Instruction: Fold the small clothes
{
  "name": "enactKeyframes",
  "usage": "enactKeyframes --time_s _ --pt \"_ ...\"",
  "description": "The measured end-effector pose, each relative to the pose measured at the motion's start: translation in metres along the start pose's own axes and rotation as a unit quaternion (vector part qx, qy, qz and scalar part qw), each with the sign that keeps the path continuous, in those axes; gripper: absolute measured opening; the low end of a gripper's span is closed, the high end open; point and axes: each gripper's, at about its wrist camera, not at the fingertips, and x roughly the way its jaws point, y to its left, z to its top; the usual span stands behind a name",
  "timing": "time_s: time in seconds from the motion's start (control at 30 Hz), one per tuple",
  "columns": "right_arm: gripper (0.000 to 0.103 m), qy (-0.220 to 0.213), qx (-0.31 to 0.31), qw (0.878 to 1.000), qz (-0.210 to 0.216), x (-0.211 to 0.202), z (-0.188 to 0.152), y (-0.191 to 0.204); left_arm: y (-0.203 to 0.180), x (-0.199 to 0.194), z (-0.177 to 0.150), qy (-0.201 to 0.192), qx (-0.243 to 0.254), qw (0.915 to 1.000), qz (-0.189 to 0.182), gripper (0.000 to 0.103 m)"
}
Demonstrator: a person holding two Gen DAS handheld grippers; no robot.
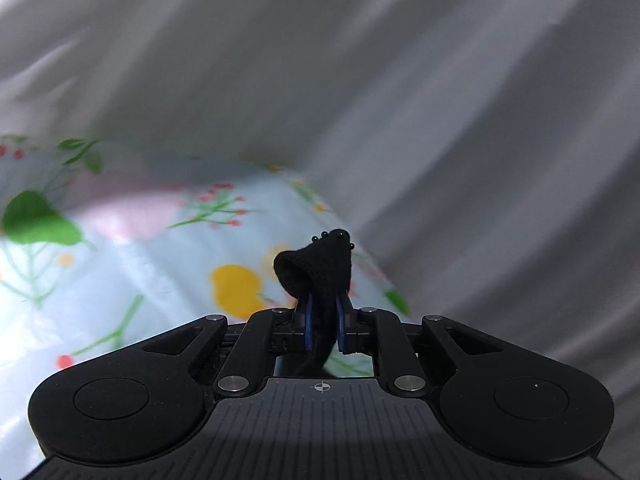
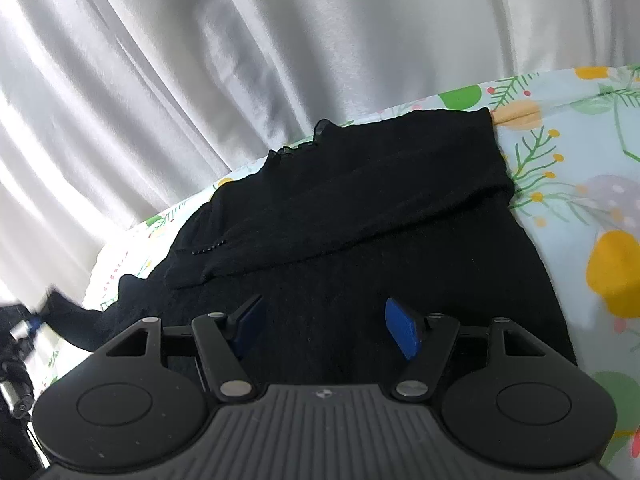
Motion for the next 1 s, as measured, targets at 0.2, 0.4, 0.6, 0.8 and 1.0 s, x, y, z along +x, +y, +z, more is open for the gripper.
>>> enactKeyframes --time_s 0.2,0.4,0.6,0.8,1.0 --pt "0.067 -0.014 0.008 1.0 0.007 -0.01 0.0 -0.002 -0.144 -0.026 -0.072 0.053 0.162 0.9703 -0.172 0.017" --pt "0.067 -0.005 0.009 1.0 0.011 -0.014 0.001 -0.011 -0.195 -0.012 -0.182 0.181 0.249 0.9365 -0.167 0.054" --pt "0.076 0.047 -0.011 0.999 0.021 0.007 0.003 -0.01 -0.163 -0.006 -0.198 0.205 0.221 0.9521 -0.053 0.067" --pt "0.088 0.012 -0.12 0.993 -0.014 0.041 0.003 0.032 -0.137 -0.011 -0.183 0.164 0.227 0.96 0.011 0.076" --pt "0.089 0.058 -0.113 0.992 -0.025 0.098 0.011 0.043 -0.127 -0.008 -0.195 0.151 0.269 0.9503 0.041 0.081"
